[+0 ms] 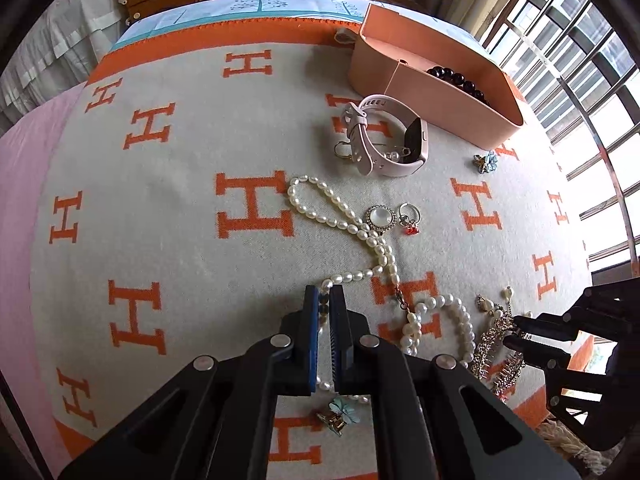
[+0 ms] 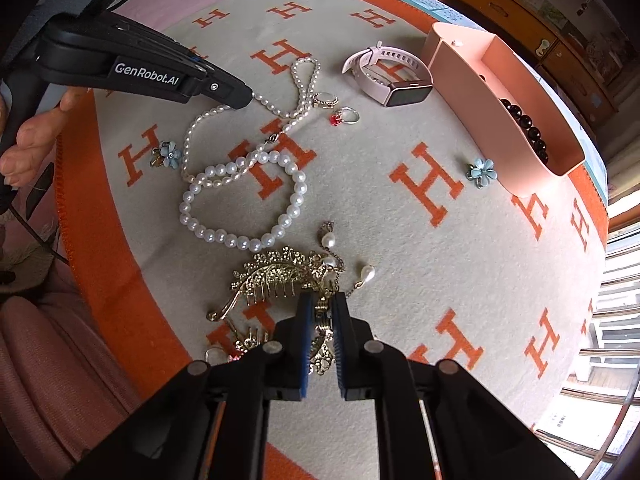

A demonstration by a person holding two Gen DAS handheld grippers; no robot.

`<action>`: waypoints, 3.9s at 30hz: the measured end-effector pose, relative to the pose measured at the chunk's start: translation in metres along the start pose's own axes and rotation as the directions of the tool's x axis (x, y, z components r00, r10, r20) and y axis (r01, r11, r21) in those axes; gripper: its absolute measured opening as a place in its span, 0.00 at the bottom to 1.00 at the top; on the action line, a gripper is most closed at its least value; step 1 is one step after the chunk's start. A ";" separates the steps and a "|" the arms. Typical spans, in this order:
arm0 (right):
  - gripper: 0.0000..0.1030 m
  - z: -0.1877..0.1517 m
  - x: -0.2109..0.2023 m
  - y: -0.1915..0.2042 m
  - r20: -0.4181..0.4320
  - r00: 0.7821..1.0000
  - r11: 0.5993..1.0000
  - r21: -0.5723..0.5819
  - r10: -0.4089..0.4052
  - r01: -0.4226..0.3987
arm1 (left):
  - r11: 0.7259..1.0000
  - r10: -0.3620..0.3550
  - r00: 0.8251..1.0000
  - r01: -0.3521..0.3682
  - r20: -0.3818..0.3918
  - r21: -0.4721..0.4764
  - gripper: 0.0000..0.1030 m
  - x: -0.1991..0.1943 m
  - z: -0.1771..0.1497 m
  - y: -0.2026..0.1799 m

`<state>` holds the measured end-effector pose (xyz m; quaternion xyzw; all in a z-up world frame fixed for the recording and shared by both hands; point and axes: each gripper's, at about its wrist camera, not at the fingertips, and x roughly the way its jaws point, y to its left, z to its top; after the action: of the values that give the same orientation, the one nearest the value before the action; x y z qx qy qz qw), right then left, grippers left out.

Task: Organize jewelry
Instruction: 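Grasp the gold rhinestone necklace with the right tool while the left tool grasps the pearl necklace, then carry both necklaces into the pink tray and open both tools, then withdraw both tools from the tray toward the pearl bracelet, then lower the right tool onto the pearl bracelet and close it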

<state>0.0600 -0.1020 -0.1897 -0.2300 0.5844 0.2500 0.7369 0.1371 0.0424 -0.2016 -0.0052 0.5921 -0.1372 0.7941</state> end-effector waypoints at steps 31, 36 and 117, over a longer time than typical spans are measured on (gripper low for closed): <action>0.09 0.033 -0.128 -0.132 0.373 0.908 0.893 0.450 -0.192 0.004 | 0.990 -0.061 0.940 0.016 0.337 0.137 0.03 -0.179 0.146 -0.096; 0.09 0.050 -0.119 -0.164 0.391 0.896 0.855 0.518 -0.210 -0.026 | 0.991 -0.050 0.922 -0.003 0.383 0.137 0.03 -0.181 0.180 -0.118; 0.16 -0.016 -0.008 -0.035 0.260 0.957 0.820 0.515 0.130 -0.251 | 0.999 0.034 0.990 -0.035 0.139 0.001 0.74 -0.068 -0.070 0.019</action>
<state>0.0686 -0.1403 -0.1834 0.0759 0.5688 0.1702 0.8011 0.0576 0.0867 -0.1622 -0.0031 0.5351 -0.1236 0.8357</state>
